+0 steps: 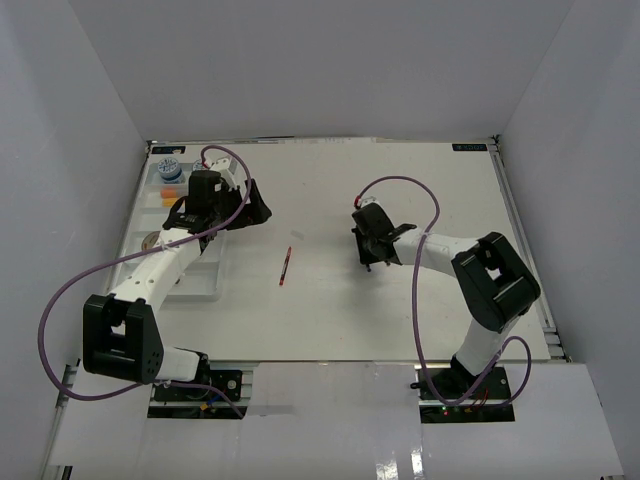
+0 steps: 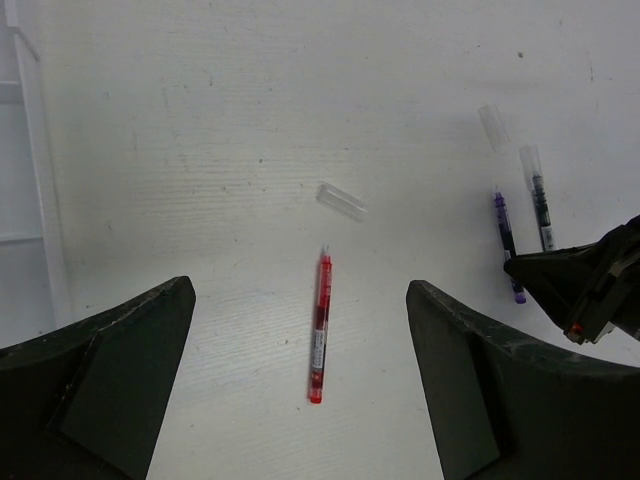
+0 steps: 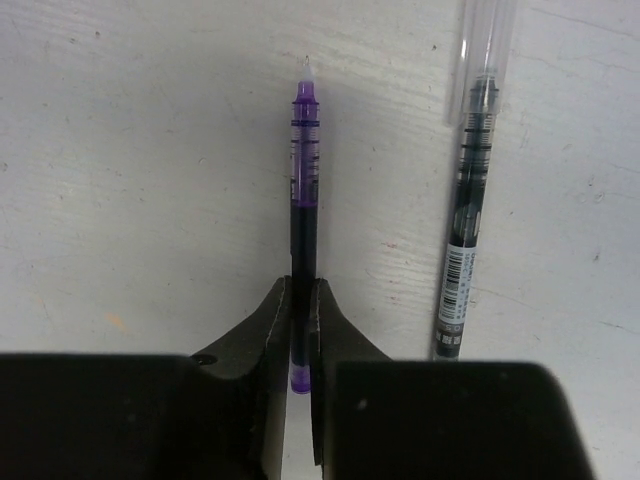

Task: Sort the stationery into containers
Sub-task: Pick up the pen from the storage box.

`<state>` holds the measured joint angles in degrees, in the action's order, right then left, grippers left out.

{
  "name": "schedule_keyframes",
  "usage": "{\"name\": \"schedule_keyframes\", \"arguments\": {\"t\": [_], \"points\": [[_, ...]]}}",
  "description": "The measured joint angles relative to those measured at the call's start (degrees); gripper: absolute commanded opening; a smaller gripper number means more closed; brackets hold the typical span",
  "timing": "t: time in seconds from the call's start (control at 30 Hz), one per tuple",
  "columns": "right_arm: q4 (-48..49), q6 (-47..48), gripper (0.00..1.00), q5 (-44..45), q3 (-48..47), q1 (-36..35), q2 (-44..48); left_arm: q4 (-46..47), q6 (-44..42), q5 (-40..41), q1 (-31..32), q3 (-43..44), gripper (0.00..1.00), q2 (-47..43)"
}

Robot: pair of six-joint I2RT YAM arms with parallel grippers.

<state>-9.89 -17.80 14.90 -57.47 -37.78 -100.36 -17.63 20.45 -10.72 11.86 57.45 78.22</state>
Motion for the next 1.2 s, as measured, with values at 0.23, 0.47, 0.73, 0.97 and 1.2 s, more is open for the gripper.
{"name": "schedule_keyframes", "arguments": {"t": [0.23,0.47,0.73,0.97,1.2], "points": [[0.9,1.7,0.08,-2.4,4.9,-0.5,7.3,0.8,1.7,-5.2,0.7,0.0,0.96,-0.4],[11.3,3.4,0.08,-11.7,11.0,-1.7,25.4,5.8,7.5,-12.9,4.5,-0.9,0.90,-5.8],[23.5,3.0,0.08,-21.5,16.0,-2.1,32.6,13.0,14.0,-13.0,13.3,-1.5,0.82,-8.7],[28.0,1.9,0.08,-25.4,17.3,-2.1,34.0,15.0,16.5,-7.5,21.3,-1.4,0.73,-6.6],[30.9,1.7,0.08,-26.9,18.3,-2.1,35.4,15.1,18.3,-3.0,24.9,-0.2,0.60,-1.9]]}}
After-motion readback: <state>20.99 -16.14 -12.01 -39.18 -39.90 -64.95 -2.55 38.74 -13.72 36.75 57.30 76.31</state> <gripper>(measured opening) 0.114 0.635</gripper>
